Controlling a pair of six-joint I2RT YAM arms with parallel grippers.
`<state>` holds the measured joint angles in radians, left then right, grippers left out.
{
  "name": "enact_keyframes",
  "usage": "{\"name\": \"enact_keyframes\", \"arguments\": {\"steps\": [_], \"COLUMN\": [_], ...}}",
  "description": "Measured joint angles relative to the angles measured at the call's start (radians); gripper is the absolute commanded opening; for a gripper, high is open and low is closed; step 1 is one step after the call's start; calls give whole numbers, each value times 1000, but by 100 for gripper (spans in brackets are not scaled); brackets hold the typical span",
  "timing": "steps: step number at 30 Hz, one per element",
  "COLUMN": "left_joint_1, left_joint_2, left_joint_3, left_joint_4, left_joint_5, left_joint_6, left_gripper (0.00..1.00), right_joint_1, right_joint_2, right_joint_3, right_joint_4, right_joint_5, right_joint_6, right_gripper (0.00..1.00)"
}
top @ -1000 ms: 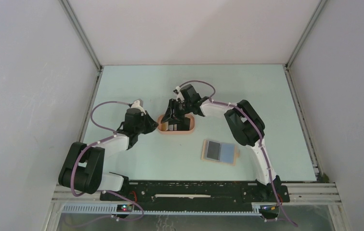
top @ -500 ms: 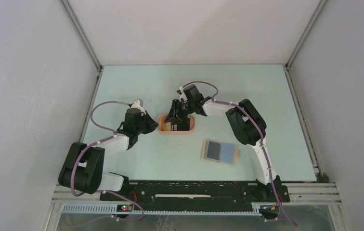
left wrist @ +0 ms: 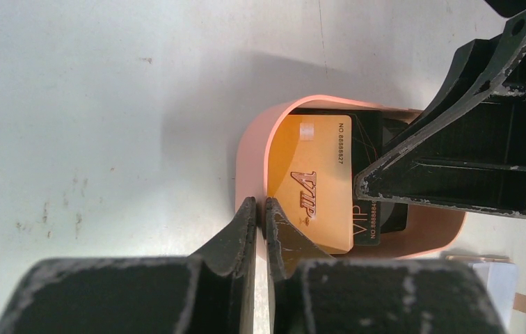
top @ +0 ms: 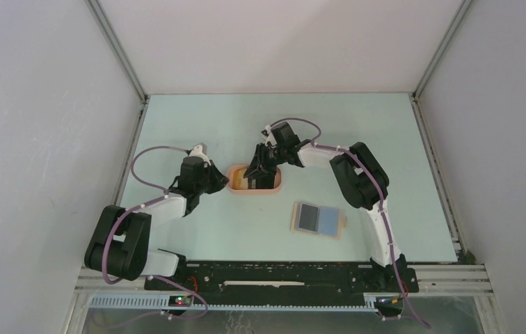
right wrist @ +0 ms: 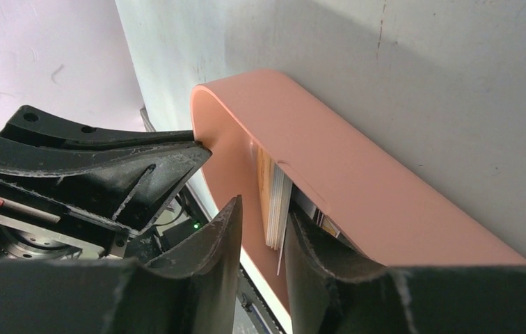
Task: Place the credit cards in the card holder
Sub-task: Pick up the credit card from the storage box.
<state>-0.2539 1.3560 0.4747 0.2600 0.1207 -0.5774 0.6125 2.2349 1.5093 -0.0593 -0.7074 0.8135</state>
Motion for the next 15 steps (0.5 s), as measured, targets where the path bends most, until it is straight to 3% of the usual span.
{"name": "enact_keyframes", "arguments": {"steps": [15], "left_joint_1": [0], "left_joint_2": [0], "left_joint_3": [0], "left_joint_4": [-1], "left_joint_5": [0], "left_joint_6": [1], "left_gripper": [10], "right_joint_1": [-18], "right_joint_2": [-27], "right_joint_3": [-42], "right_joint_4": [-2], "right_joint_5": [13], "right_joint_6": [-10], "right_gripper": [6]}}
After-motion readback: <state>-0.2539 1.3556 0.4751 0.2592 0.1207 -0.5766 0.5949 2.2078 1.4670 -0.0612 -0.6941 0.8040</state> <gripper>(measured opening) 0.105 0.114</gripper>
